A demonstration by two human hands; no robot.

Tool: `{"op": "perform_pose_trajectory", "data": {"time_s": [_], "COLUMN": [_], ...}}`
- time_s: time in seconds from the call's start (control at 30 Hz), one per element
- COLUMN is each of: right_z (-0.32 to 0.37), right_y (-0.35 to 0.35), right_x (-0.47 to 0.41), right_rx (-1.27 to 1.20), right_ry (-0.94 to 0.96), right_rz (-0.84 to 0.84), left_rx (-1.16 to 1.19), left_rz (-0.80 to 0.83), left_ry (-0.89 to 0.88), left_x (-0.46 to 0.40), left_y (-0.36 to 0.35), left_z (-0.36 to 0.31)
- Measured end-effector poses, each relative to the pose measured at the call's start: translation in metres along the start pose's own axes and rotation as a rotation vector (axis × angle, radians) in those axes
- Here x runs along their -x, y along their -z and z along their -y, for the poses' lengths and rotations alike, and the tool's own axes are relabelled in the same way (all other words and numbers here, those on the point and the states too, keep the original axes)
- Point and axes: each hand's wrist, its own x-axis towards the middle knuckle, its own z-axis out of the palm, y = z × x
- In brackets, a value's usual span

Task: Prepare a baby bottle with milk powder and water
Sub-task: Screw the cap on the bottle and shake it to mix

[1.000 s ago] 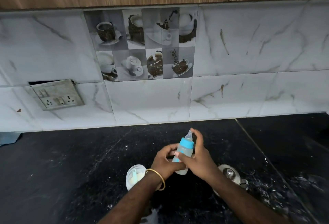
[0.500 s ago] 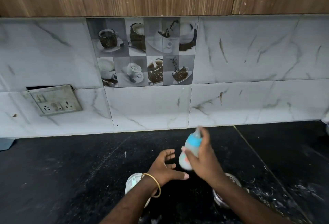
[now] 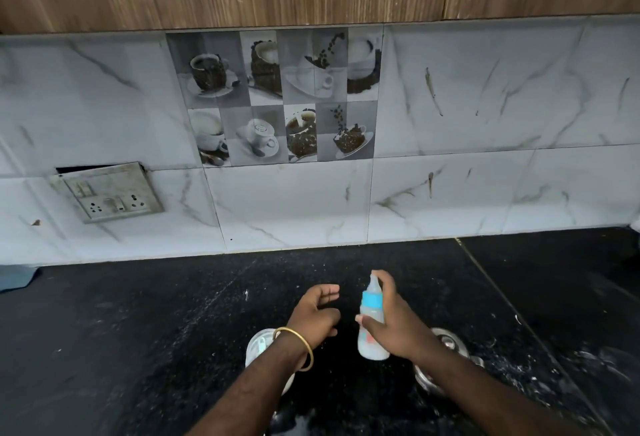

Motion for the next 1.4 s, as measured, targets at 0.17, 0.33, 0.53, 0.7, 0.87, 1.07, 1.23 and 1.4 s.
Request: {"op": "perform_pose_trajectory", "data": {"time_s": [0.17, 0.33, 0.53, 0.7, 0.87, 1.07, 1.23, 1.4], "right_z": [0.005, -0.008, -0.006, -0.009, -0.016, -0.008, -0.016, -0.01], "right_y": [0.009, -0.001, 0.0, 0.011, -0.007, -0.001, 0.001, -0.001], "right_x": [-0.011, 0.005, -0.005, -0.012, 0.005, -0.003, 0.002, -0.005], "right_rx": [-0.287, -0.067, -0.101, -0.296, -0.058, -0.276, -0.069, -0.132], "right_ry": [0.058, 0.007, 0.055, 0.011, -0.017, 0.07, 0.04, 0.0], "right_rz": [-0.515, -0.035, -0.203, -0.356, 0.039, -0.425, 0.084, -0.162], "left_rx": [0.011, 0.028, 0.048, 0.073, 0.057, 0.031, 0.013, 0.027], "left_rz": [-0.015, -0.029, -0.047, -0.028, -0.063, -0.032, -0.036, -0.053], "left_ry": [0.01, 0.014, 0.041, 0.032, 0.053, 0.036, 0.022, 0.045], "left_x": [-0.002, 0.001, 0.003, 0.005, 0.004, 0.001, 0.001, -0.001], "left_y": [-0.001, -0.003, -0.004, -0.001, 0.0, -0.002, -0.004, -0.009], "left_z": [0.001, 0.003, 0.002, -0.002, -0.003, -0.001, 0.001, 0.003]}}
